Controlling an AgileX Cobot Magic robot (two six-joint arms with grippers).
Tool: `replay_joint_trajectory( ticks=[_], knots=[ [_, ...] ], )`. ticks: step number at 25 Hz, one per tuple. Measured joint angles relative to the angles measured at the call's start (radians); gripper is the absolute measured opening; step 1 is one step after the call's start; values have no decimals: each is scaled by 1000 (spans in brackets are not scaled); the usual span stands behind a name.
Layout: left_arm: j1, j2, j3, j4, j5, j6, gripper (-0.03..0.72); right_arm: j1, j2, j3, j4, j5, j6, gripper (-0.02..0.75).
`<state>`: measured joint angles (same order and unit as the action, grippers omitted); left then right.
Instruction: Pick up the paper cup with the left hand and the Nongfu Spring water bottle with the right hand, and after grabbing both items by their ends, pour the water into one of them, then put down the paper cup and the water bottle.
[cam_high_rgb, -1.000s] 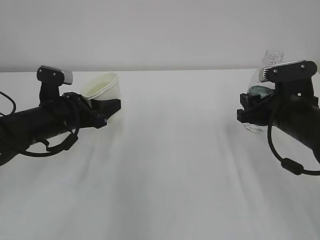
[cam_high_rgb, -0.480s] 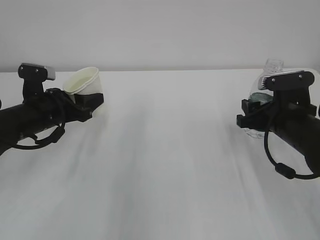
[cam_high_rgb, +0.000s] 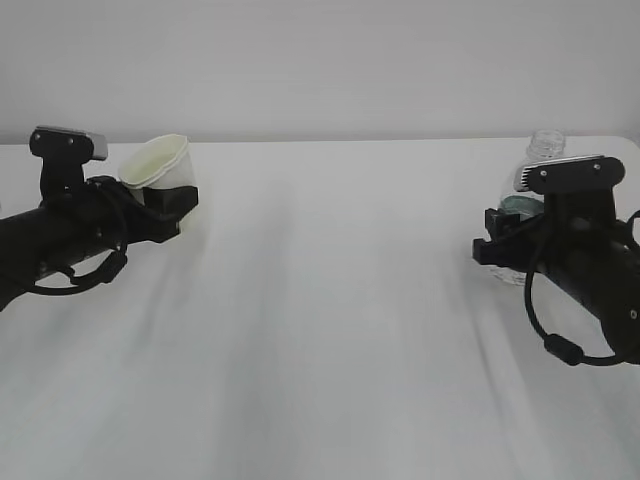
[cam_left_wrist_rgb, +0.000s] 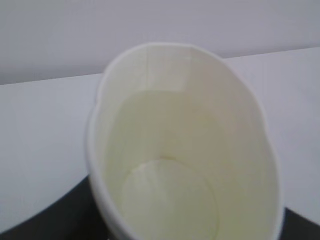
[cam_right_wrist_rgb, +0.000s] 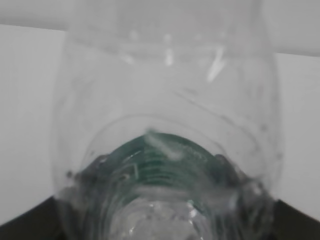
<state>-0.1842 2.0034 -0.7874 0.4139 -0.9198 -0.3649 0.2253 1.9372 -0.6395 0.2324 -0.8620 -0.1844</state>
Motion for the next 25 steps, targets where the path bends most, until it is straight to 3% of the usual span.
replay_joint_trajectory(
  ticks=[25],
  knots=[
    [0,0,0,-4,14,2,418,0,0,0,5,-9,0,458]
  ],
)
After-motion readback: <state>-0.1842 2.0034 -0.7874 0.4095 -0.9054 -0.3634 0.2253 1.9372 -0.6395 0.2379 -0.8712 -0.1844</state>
